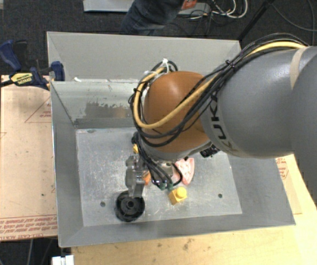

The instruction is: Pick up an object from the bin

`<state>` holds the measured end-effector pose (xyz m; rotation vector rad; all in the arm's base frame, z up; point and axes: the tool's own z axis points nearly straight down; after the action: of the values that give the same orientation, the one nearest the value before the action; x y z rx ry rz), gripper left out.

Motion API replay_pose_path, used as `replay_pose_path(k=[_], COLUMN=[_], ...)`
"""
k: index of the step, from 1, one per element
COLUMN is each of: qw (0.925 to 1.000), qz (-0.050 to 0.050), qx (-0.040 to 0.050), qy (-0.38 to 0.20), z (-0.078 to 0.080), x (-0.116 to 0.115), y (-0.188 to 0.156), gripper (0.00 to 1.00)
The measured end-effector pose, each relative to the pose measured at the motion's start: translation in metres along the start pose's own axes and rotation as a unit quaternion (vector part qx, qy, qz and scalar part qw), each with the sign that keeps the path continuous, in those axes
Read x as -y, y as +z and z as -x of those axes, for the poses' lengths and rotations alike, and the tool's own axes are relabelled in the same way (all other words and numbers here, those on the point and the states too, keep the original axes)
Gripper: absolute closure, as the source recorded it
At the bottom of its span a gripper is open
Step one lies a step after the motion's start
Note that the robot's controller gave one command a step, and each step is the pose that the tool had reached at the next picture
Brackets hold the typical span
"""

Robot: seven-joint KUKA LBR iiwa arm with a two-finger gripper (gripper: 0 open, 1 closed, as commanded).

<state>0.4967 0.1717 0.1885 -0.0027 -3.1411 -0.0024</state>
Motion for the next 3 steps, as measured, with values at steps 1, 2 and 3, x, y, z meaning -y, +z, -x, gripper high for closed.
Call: replay_pose_path(k=[1, 2, 3], qw=[1.0000, 0.9998, 0.9948], qz=[0.000, 0.001, 0.000], qx=[0.0000, 0.0042, -0.0002], qy=[0.000, -0.022, -0.102], z=[0.000, 0.002, -0.008], x=[0.000, 0.004, 0.006], y=[0.000, 0.048, 0.086], gripper=[0.00, 0.00, 0.00])
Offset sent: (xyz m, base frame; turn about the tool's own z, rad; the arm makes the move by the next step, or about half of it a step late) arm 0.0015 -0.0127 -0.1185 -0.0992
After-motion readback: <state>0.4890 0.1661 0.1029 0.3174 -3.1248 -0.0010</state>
